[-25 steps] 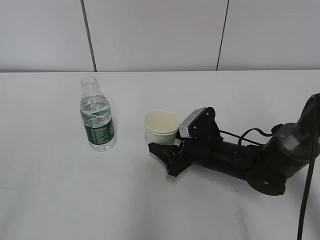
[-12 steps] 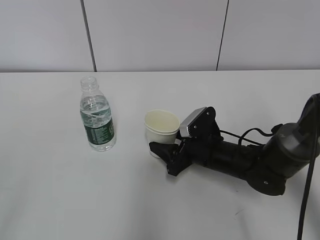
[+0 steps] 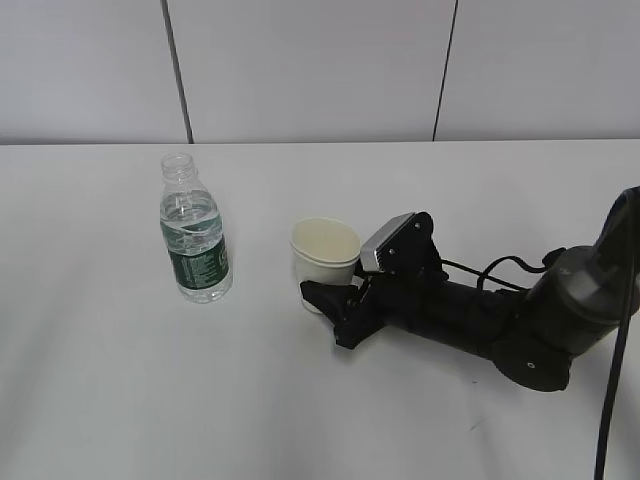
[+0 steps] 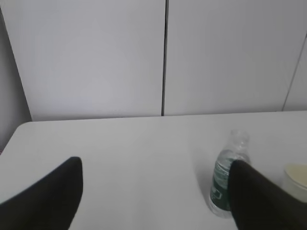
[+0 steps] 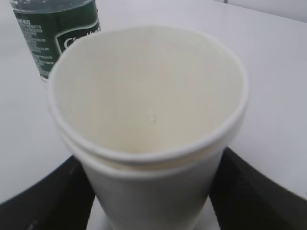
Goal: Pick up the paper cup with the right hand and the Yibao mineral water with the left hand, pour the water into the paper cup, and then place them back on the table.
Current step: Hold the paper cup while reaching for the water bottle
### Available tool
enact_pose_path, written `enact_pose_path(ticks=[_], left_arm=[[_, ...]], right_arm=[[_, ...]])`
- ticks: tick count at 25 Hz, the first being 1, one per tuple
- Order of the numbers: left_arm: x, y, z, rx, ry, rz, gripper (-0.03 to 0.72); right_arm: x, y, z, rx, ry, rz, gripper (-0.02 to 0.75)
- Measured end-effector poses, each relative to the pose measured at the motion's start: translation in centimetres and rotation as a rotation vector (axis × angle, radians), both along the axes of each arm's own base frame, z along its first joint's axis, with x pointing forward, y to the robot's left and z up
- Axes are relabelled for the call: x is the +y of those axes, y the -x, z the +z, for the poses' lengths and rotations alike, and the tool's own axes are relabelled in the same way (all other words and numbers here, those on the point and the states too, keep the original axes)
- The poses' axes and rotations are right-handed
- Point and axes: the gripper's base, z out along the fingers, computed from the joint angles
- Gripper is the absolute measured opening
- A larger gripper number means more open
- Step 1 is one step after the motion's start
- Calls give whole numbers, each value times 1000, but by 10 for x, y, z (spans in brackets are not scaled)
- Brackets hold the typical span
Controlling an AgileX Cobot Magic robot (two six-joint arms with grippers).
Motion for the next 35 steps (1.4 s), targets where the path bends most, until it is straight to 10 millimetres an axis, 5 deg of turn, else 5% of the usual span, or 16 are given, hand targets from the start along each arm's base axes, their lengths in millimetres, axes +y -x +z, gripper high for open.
enact_pose_path(ticks=[11,22,35], left_arm=[[16,-98,-34,28,10,135,563],[-36,-155,-77,83,-61,-65,559],[-58,-204,-155,97,-10,-134,557]], right_arm=[[0,0,0,0,-1,-4,533],[0,0,0,0,-1,-5,532],[-2,-2,0,4,-11,-41,532]])
